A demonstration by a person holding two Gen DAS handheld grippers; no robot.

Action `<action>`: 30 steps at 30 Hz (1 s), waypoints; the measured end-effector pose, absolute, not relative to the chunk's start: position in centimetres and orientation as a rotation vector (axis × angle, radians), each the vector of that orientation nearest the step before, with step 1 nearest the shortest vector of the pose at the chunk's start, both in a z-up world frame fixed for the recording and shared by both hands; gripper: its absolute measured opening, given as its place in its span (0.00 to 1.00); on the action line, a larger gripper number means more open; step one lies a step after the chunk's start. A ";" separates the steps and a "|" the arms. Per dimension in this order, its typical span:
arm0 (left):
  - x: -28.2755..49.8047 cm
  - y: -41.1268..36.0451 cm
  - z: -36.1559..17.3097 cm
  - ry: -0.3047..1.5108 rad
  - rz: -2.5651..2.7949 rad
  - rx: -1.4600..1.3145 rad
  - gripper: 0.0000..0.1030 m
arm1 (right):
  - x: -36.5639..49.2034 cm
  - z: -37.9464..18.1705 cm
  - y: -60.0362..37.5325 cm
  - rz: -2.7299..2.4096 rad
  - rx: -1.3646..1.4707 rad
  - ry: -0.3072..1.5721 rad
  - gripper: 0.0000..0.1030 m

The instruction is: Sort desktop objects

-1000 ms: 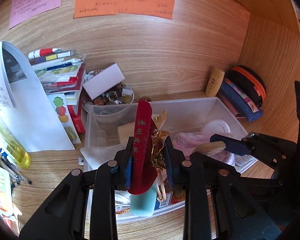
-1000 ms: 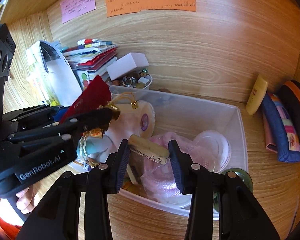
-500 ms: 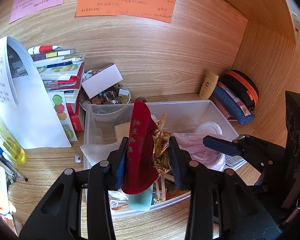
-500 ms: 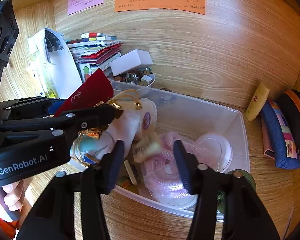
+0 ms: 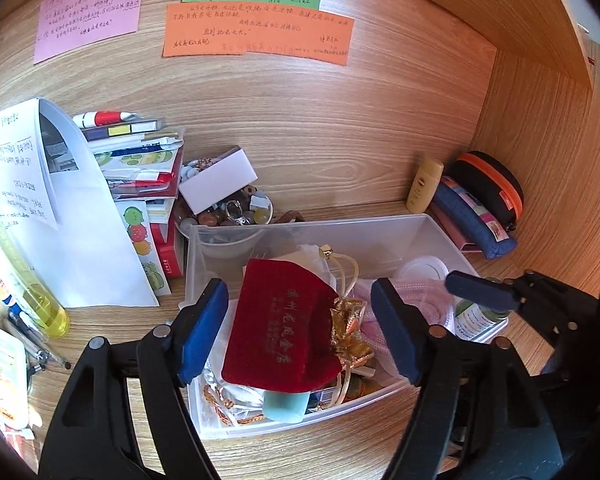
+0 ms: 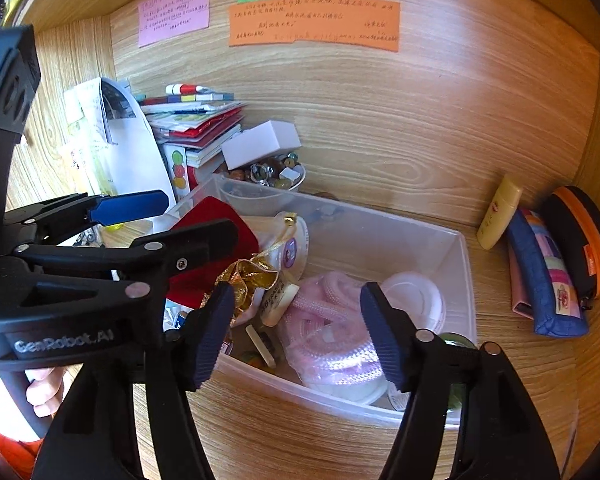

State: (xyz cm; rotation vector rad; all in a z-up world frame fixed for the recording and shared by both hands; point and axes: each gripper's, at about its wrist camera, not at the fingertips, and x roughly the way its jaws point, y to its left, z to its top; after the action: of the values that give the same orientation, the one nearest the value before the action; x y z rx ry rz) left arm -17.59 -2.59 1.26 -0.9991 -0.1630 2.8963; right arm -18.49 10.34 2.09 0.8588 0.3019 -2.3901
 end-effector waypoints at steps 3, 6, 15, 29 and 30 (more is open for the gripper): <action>-17.3 -2.4 1.6 -0.152 2.895 -0.998 0.73 | -18.1 2.5 10.6 -2.400 0.847 0.302 0.61; -16.6 -2.3 2.0 -0.155 2.909 -0.986 0.88 | -17.6 3.0 11.0 -2.409 0.832 0.300 0.62; -14.0 -1.9 3.1 -0.142 2.948 -0.982 0.94 | -15.6 4.4 13.0 -2.443 0.762 0.279 0.80; -8.8 -0.4 3.6 -0.041 3.061 -0.912 0.95 | -13.3 4.4 16.6 -2.465 0.771 0.203 0.84; -8.5 -0.3 3.5 -0.039 3.064 -0.909 0.95 | -13.1 4.4 16.8 -2.465 0.771 0.202 0.84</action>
State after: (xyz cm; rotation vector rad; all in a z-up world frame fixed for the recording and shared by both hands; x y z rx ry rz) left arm -8.51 -0.34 3.55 -0.9089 -0.0394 3.0640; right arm -13.13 16.82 4.38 0.7715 0.2016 -2.4653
